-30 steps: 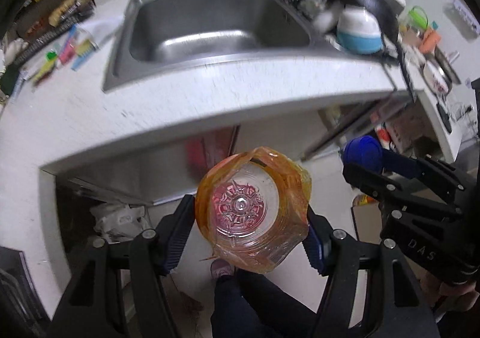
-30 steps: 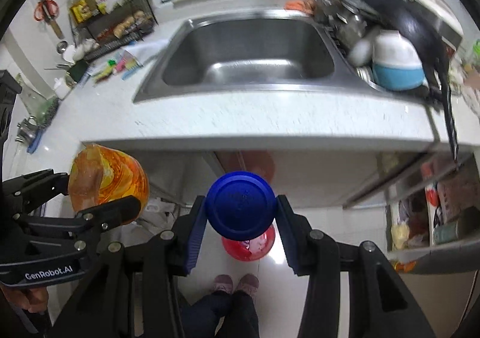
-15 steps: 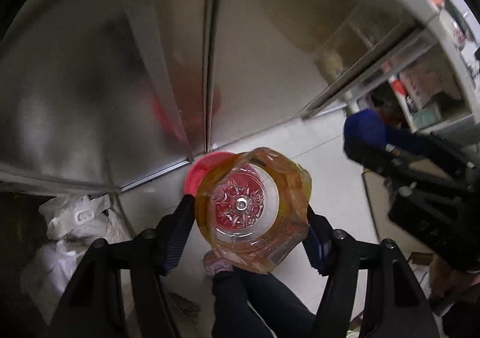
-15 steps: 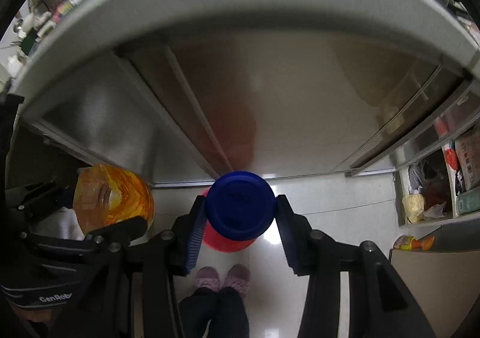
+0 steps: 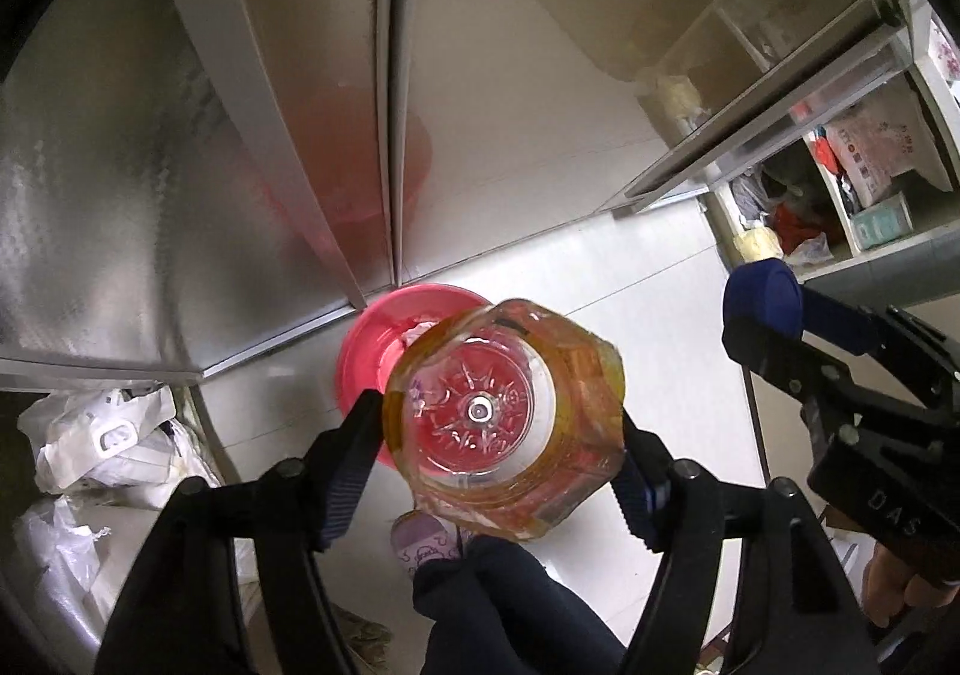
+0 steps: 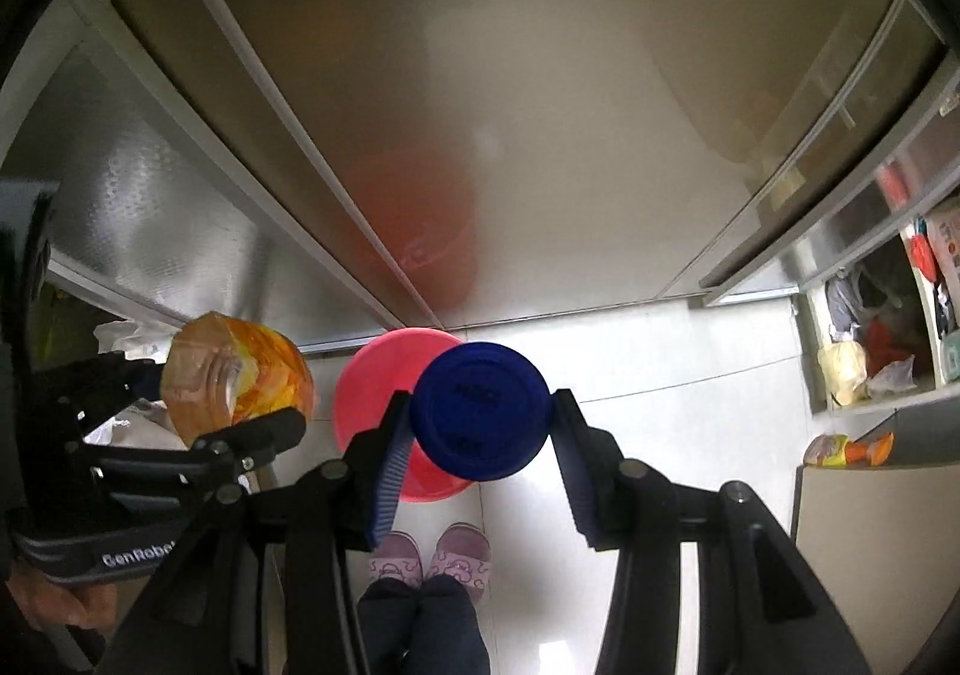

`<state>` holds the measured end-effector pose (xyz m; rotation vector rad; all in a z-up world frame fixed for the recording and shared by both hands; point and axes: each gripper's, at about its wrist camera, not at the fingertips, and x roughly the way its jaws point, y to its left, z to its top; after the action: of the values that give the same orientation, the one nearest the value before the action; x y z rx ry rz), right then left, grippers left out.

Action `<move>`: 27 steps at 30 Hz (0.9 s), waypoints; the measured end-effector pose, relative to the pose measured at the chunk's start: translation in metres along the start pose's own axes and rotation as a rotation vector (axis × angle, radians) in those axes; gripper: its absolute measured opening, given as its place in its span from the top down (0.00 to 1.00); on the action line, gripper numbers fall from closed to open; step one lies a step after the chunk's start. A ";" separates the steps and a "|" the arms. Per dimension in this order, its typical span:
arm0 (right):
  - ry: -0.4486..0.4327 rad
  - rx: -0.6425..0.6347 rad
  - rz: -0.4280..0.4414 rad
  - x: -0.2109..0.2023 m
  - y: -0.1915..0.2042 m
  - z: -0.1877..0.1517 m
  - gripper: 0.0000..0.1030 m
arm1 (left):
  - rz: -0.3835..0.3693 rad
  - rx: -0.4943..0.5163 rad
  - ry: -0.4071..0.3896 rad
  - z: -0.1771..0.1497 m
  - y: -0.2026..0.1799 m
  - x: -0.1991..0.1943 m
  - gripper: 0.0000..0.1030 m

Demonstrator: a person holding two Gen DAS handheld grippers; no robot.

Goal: Collect trash
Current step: 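Open the left gripper over the red bin while the right gripper releases the blue ball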

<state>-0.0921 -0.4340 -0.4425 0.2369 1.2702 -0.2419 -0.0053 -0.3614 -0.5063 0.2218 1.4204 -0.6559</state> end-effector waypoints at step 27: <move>0.099 -0.092 0.023 0.056 0.046 -0.007 0.58 | 0.105 -0.067 -0.022 -0.026 0.069 0.010 0.07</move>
<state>-0.0687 -0.3905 -0.4966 0.1868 1.3722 -0.1531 0.0101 -0.2950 -0.5364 0.2342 1.3971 -0.5225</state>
